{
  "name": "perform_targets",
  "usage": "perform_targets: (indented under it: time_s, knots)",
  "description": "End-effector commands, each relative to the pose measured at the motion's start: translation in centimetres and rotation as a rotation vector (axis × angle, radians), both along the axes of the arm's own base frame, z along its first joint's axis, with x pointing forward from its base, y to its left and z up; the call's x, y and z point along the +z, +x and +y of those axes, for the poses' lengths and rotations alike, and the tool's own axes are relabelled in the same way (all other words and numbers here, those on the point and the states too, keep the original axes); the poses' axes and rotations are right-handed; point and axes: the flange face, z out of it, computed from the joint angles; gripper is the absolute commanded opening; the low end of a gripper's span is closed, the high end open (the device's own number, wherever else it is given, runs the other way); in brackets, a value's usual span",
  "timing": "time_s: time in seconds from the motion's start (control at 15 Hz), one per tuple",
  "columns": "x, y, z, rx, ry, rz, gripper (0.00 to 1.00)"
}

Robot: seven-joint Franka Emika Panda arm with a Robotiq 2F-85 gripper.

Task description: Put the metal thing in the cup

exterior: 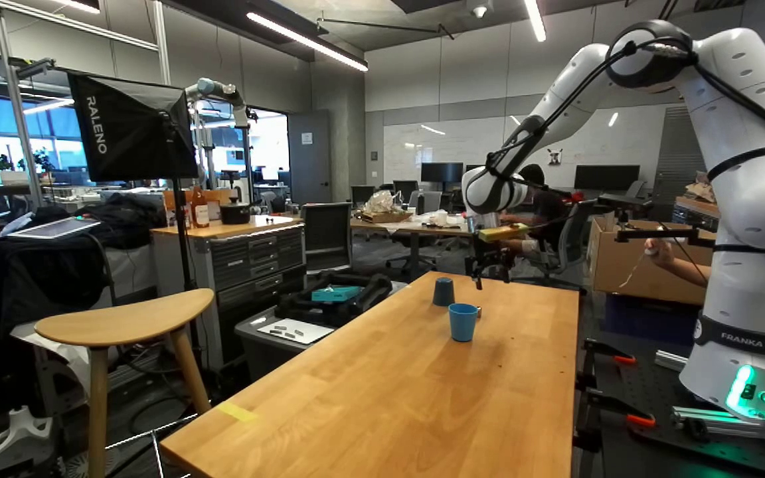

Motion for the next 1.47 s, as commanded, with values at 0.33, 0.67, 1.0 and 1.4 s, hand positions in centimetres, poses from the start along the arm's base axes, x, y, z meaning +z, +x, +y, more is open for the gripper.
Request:
perform_targets:
  time_s: [0.33, 0.67, 1.0, 1.4]
  knots:
    - [-5.8, 2.7, -2.5, -0.106, -0.075, -0.127, 1.0]
    - [-8.3, 3.1, -2.0, -0.107, -0.108, -0.195, 1.0]
    - [-9.7, 2.6, -0.4, -0.103, -0.085, -0.192, 1.0]
    - [-9.6, 2.6, -0.6, -0.113, -0.095, -0.21, 0.42]
